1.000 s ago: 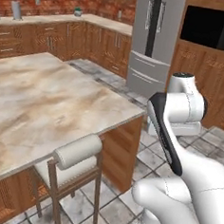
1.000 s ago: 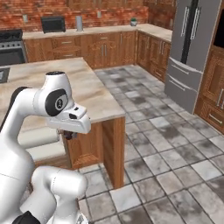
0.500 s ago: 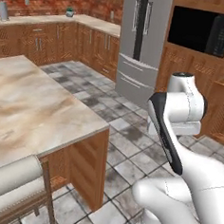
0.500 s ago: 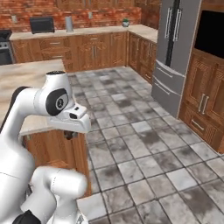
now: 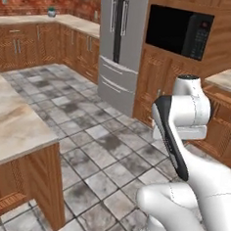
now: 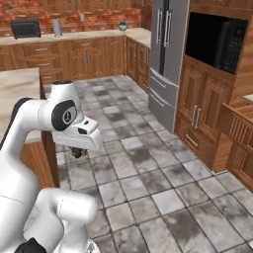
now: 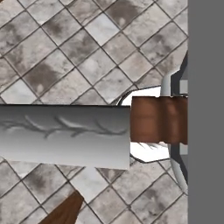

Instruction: Pick up the metallic utensils from the counter and place them in the open drawer. Make sure not to pick up any wooden utensils.

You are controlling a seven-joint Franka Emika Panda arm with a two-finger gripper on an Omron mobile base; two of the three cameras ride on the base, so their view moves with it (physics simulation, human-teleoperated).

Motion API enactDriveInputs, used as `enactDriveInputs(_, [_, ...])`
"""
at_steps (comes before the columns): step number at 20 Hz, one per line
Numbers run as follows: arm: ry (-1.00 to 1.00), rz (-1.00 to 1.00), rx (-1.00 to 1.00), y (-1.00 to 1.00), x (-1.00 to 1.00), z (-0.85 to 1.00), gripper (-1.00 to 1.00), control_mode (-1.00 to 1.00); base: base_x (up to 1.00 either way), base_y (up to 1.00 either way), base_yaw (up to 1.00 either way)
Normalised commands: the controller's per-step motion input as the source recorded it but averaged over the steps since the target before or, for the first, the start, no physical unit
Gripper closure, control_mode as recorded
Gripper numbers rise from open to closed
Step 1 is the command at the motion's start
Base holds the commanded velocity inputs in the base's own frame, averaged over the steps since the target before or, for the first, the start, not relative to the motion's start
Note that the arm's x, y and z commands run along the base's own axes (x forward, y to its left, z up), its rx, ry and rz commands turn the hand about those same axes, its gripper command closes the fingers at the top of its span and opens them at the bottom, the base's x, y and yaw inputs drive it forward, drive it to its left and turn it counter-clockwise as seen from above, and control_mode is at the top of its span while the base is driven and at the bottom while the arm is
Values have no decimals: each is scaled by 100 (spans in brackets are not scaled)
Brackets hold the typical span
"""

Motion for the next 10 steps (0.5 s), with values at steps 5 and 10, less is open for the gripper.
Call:
enactDriveInputs(5, [0, 0, 0, 0, 0, 0, 100, 100, 1, -100, 0])
enactDriveInputs(10, [0, 0, 0, 0, 0, 0, 100, 100, 14, -100, 0])
